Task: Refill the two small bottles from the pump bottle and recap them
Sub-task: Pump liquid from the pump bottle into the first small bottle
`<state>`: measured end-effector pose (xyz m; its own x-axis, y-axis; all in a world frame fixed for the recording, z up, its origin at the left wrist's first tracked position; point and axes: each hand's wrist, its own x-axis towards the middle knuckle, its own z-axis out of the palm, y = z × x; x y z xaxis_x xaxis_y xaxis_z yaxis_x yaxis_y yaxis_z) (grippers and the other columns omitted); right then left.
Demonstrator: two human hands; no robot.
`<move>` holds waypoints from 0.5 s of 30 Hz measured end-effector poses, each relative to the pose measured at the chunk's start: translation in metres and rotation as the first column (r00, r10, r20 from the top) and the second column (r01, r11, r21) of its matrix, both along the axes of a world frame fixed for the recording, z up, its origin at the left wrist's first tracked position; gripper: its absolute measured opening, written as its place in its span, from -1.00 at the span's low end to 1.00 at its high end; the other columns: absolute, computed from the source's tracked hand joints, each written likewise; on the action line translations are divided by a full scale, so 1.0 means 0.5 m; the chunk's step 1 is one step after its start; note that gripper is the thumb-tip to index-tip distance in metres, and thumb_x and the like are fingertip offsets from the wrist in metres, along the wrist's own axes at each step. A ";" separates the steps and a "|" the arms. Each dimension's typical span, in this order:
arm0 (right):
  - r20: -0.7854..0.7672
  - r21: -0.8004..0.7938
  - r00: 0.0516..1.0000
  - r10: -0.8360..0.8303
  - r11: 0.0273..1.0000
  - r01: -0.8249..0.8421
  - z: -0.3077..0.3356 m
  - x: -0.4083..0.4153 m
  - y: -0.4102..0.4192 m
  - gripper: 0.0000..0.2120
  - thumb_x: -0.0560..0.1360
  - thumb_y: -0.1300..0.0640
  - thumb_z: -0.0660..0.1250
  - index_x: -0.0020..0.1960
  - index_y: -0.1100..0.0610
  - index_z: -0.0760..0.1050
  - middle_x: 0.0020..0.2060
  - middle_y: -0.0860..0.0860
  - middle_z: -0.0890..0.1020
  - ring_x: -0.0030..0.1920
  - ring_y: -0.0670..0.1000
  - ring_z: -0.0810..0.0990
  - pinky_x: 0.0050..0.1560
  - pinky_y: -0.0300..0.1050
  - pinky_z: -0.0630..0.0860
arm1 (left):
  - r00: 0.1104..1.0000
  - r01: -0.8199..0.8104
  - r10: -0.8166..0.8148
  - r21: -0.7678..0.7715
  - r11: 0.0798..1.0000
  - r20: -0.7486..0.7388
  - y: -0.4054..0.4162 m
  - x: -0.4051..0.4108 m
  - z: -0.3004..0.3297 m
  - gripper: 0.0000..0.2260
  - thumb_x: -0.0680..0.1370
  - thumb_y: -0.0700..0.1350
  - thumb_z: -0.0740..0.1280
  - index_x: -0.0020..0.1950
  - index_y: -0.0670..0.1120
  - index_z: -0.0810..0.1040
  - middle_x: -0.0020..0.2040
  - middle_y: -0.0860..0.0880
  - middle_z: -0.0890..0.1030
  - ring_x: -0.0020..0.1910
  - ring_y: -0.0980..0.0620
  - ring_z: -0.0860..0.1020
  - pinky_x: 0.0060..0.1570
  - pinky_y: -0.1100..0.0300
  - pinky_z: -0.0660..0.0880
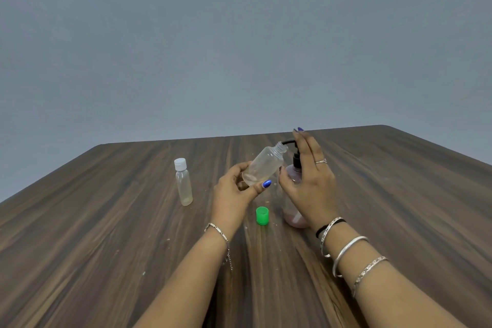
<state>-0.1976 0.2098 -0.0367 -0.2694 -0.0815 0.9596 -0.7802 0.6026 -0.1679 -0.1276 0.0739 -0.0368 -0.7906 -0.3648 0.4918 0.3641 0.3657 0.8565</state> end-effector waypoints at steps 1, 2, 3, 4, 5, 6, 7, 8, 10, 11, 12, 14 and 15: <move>0.008 0.000 1.000 0.003 1.000 -0.003 0.000 0.000 -0.001 -0.36 0.32 0.14 0.34 0.38 0.16 0.29 0.34 0.01 0.37 0.21 -0.08 0.43 -0.04 -0.23 0.52 | 1.000 -0.002 0.002 0.001 1.000 0.000 -0.001 0.000 0.000 -0.65 0.34 -0.19 0.51 0.06 0.01 0.51 -0.06 0.05 0.63 -0.11 0.17 0.59 -0.09 0.36 0.52; 0.015 0.001 1.000 0.007 1.000 -0.007 0.000 0.000 -0.002 -0.36 0.32 0.14 0.33 0.38 0.15 0.29 0.34 0.02 0.38 0.21 -0.08 0.43 -0.05 -0.22 0.52 | 1.000 -0.003 0.003 0.004 1.000 -0.002 -0.001 0.000 0.001 -0.65 0.34 -0.19 0.51 0.06 0.01 0.51 -0.07 0.06 0.63 -0.12 0.17 0.59 -0.10 0.38 0.52; 0.018 0.002 1.000 0.010 1.000 -0.010 0.000 0.000 -0.002 -0.38 0.33 0.12 0.32 0.37 0.14 0.29 0.33 0.01 0.37 0.20 -0.08 0.43 -0.06 -0.21 0.53 | 1.000 -0.005 0.005 0.005 1.000 -0.004 -0.001 0.000 0.001 -0.65 0.34 -0.19 0.50 0.06 0.01 0.51 -0.08 0.07 0.62 -0.13 0.18 0.59 -0.11 0.39 0.51; 0.020 0.004 1.000 0.010 1.000 -0.010 0.000 -0.001 -0.003 -0.41 0.34 0.09 0.29 0.35 0.13 0.30 0.31 0.00 0.36 0.18 -0.08 0.43 -0.08 -0.21 0.53 | 1.000 -0.006 0.006 0.004 1.000 -0.005 0.000 0.001 0.002 -0.65 0.35 -0.20 0.50 0.06 0.00 0.51 -0.09 0.08 0.62 -0.14 0.19 0.58 -0.13 0.41 0.51; 0.022 0.000 1.000 0.008 1.000 -0.008 0.001 -0.002 -0.003 -0.44 0.34 0.06 0.26 0.32 0.12 0.31 0.28 -0.02 0.36 0.15 -0.07 0.43 -0.09 -0.21 0.53 | 1.000 -0.006 0.006 0.008 1.000 -0.006 0.000 0.001 0.002 -0.65 0.35 -0.20 0.50 0.07 -0.02 0.52 -0.10 0.08 0.62 -0.16 0.22 0.58 -0.14 0.42 0.50; 0.026 -0.008 1.000 0.007 1.000 -0.007 0.001 -0.002 -0.003 -0.47 0.34 0.05 0.24 0.29 0.11 0.33 0.25 -0.04 0.36 0.12 -0.07 0.44 -0.11 -0.22 0.53 | 1.000 -0.002 0.002 0.016 1.000 -0.008 0.001 0.002 0.003 -0.65 0.35 -0.21 0.50 0.09 -0.05 0.53 -0.11 0.10 0.62 -0.17 0.26 0.58 -0.14 0.43 0.49; 0.029 -0.019 1.000 0.009 1.000 -0.009 0.002 -0.002 -0.003 -0.50 0.33 0.05 0.23 0.26 0.09 0.34 0.22 -0.05 0.38 0.09 -0.07 0.45 -0.13 -0.23 0.53 | 1.000 0.003 -0.003 0.025 1.000 -0.011 0.001 0.001 0.002 -0.65 0.35 -0.22 0.50 0.09 -0.07 0.53 -0.12 0.11 0.62 -0.20 0.30 0.57 -0.14 0.45 0.49; 0.030 -0.031 0.999 0.016 0.999 -0.015 0.004 -0.002 -0.004 -0.53 0.32 0.06 0.23 0.22 0.08 0.35 0.19 -0.07 0.39 0.06 -0.08 0.46 -0.15 -0.24 0.52 | 1.000 0.009 -0.009 0.029 1.000 -0.013 0.002 0.002 0.002 -0.65 0.35 -0.24 0.50 0.09 -0.08 0.53 -0.14 0.13 0.61 -0.22 0.35 0.57 -0.15 0.46 0.48; 0.023 -0.054 0.999 0.032 0.998 -0.031 0.006 -0.001 -0.005 -0.58 0.31 0.09 0.24 0.17 0.06 0.36 0.14 -0.09 0.40 0.03 -0.09 0.46 -0.16 -0.24 0.50 | 1.000 0.015 -0.015 0.030 0.999 -0.012 0.003 0.003 0.002 -0.65 0.34 -0.25 0.50 0.08 -0.08 0.53 -0.15 0.15 0.61 -0.25 0.38 0.56 -0.17 0.48 0.48; 0.020 -0.063 0.999 0.033 0.998 -0.032 0.005 0.000 -0.006 -0.59 0.31 0.09 0.25 0.15 0.05 0.36 0.12 -0.09 0.41 0.02 -0.09 0.47 -0.15 -0.25 0.49 | 1.000 0.016 -0.016 0.028 0.999 -0.012 0.003 0.003 0.001 -0.64 0.34 -0.25 0.50 0.09 -0.10 0.53 -0.15 0.14 0.61 -0.25 0.38 0.56 -0.17 0.47 0.48; 0.017 -0.066 1.000 0.026 0.998 -0.025 0.004 0.001 -0.006 -0.60 0.31 0.09 0.25 0.15 0.05 0.36 0.12 -0.10 0.41 0.01 -0.10 0.47 -0.15 -0.27 0.47 | 1.000 0.015 -0.015 0.026 1.000 -0.011 0.004 0.002 0.000 -0.64 0.34 -0.25 0.50 0.09 -0.11 0.53 -0.15 0.14 0.61 -0.25 0.38 0.56 -0.17 0.47 0.48; 0.009 -0.059 1.000 0.008 0.998 -0.007 0.001 0.002 -0.005 -0.57 0.32 0.09 0.25 0.18 0.06 0.35 0.15 -0.09 0.40 0.03 -0.08 0.46 -0.14 -0.33 0.44 | 1.000 0.006 -0.006 0.015 1.000 -0.007 0.005 0.003 0.000 -0.66 0.35 -0.24 0.50 0.07 -0.07 0.52 -0.14 0.13 0.61 -0.26 0.39 0.55 -0.19 0.48 0.47; 0.000 -0.053 1.000 0.001 0.999 -0.001 0.001 0.002 -0.005 -0.55 0.32 0.08 0.24 0.21 0.07 0.35 0.17 -0.07 0.40 0.05 -0.07 0.46 -0.12 -0.34 0.44 | 1.000 0.000 0.000 0.011 1.000 -0.007 0.005 0.004 0.001 -0.66 0.35 -0.24 0.50 0.06 -0.05 0.52 -0.14 0.12 0.61 -0.26 0.39 0.55 -0.19 0.48 0.47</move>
